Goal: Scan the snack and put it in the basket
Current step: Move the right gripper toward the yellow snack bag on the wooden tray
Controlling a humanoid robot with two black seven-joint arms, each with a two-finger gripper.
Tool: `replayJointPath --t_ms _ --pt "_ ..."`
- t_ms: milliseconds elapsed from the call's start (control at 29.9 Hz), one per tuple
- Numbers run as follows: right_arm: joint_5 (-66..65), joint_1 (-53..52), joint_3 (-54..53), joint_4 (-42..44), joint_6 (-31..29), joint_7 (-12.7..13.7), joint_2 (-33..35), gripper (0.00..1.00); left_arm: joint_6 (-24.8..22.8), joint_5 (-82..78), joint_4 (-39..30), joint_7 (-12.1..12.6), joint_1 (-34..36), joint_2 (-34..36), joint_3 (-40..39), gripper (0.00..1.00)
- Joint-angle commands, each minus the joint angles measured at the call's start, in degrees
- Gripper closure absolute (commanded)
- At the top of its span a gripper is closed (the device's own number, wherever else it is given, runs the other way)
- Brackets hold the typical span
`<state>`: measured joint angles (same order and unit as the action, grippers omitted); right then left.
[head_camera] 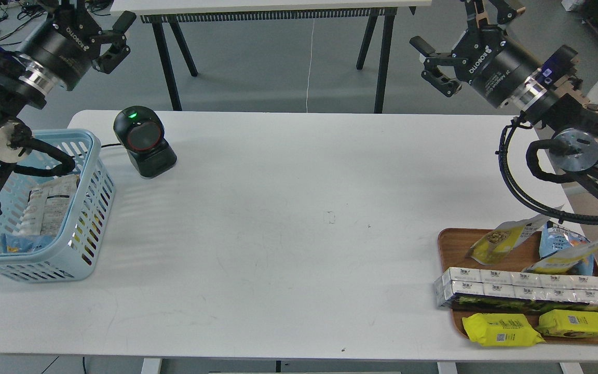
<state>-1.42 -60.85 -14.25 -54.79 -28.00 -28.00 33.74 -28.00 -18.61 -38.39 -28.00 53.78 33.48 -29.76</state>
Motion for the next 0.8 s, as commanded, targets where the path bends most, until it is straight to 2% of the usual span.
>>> replayJointPath --t_ms 0,167,268,402,536,770 --pt "-0.08 0.82 0.01 0.03 0.0 0.0 -0.34 0.07 0.0 -0.28 -0.02 0.0 -0.78 0.45 0.06 0.0" --pt "-1.13 0.73 0.8 0.03 0.0 0.0 -1.05 0.06 0.0 -0.46 -0.11 0.0 -0.61 1.15 0.15 0.0" --pt "-4.63 0.12 1.94 0.12 0.0 0.0 0.0 0.02 0.0 -0.19 0.07 0.0 -0.34 0.98 -0.12 0.0" --pt "-23.06 -6.01 9.22 -0.84 0.0 0.0 5.09 0.02 0.0 -0.45 -0.54 0.0 0.1 0.19 -0.73 0.0" --pt "-32.67 -14.19 19.68 -1.46 0.0 0.0 7.3 0.02 0.0 -1.51 -3.35 0.0 0.1 -0.43 -0.21 0.0" --pt "-54.61 -26.23 23.39 -5.14 0.0 0.0 12.65 0.02 0.0 -1.69 -4.59 0.0 0.01 -0.52 0.15 0.0"
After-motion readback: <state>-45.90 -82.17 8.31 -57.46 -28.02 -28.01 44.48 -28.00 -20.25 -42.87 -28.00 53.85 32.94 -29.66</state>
